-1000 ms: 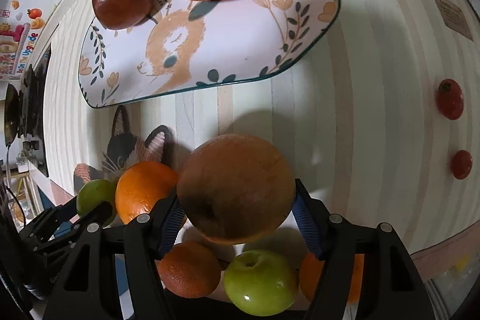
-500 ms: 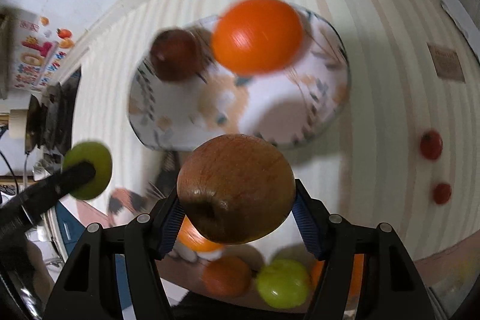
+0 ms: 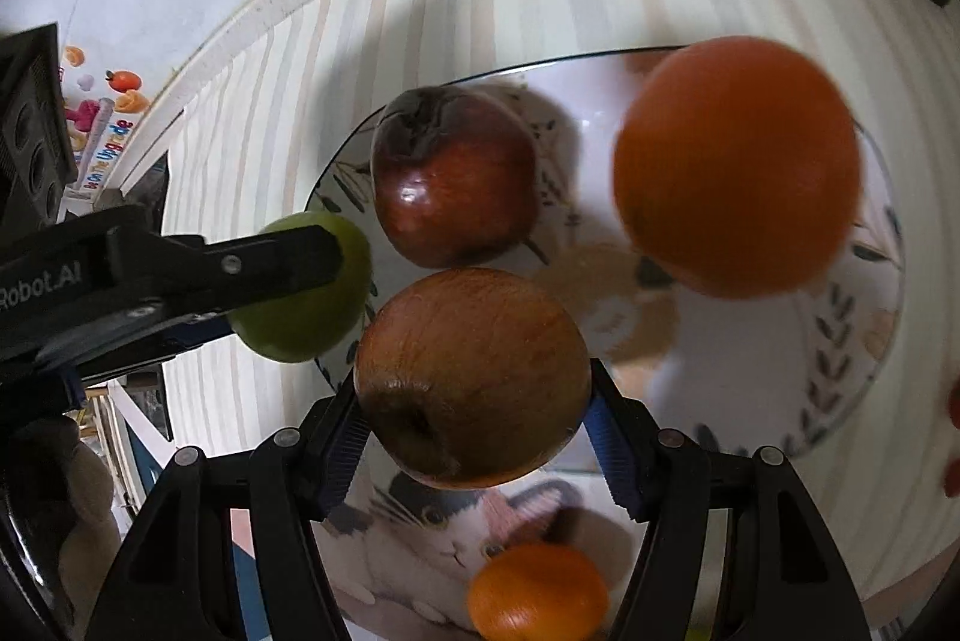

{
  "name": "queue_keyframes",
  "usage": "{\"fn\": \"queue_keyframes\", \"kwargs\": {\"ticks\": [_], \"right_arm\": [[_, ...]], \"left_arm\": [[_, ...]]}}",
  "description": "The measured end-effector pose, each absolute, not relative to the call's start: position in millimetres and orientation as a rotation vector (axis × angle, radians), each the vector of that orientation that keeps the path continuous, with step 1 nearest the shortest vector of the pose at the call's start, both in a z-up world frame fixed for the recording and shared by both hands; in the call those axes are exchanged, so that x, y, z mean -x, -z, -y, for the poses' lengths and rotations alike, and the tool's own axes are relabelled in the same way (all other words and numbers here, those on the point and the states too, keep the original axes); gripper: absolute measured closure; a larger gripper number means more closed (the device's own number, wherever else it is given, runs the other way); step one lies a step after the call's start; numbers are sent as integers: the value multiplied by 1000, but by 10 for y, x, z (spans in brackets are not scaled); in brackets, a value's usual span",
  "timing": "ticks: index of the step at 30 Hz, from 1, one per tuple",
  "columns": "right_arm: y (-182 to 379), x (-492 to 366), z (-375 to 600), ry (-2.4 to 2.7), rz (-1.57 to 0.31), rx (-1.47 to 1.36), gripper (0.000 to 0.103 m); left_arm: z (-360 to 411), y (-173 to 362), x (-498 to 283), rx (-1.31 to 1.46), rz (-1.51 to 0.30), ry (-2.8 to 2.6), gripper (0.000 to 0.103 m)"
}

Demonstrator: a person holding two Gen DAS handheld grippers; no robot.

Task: Organize fruits
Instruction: 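Place the green apple on the plate with the left tool while the right tool places the brown apple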

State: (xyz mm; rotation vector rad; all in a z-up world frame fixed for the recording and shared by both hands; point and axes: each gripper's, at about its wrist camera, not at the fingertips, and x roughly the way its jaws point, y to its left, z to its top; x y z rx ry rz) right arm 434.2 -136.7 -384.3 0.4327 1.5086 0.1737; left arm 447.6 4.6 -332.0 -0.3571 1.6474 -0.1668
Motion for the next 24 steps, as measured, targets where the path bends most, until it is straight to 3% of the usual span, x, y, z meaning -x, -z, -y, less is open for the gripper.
{"fn": "queue_keyframes", "kwargs": {"ticks": [9, 11, 12, 14, 16, 19, 24], "right_arm": [[4008, -4435, 1201, -204, -1544, -425, 31], [3970, -4446, 1184, -207, -1539, -398, 15], [3930, -4438, 1196, -209, -1539, -388, 12], [3861, -4432, 1214, -211, -1531, -378, 10], [3806, -4420, 1263, -197, -1542, -372, 10], [3698, -4366, 1397, -144, -1543, -343, 8], [3496, -4199, 1700, -16, -1503, -194, 6]], "left_arm": [[-4, 3429, -4490, 297, -1685, 146, 49], [5, 3414, -4480, 285, -1674, 152, 48], [23, 3393, -4472, 273, -1666, 153, 48], [49, 3339, -4458, 260, -1647, 157, 44], [51, 3272, -4436, 246, -1625, 158, 27], [54, 3167, -4372, 188, -1587, 142, 14], [53, 3085, -4129, 58, -1531, 85, 11]]}}
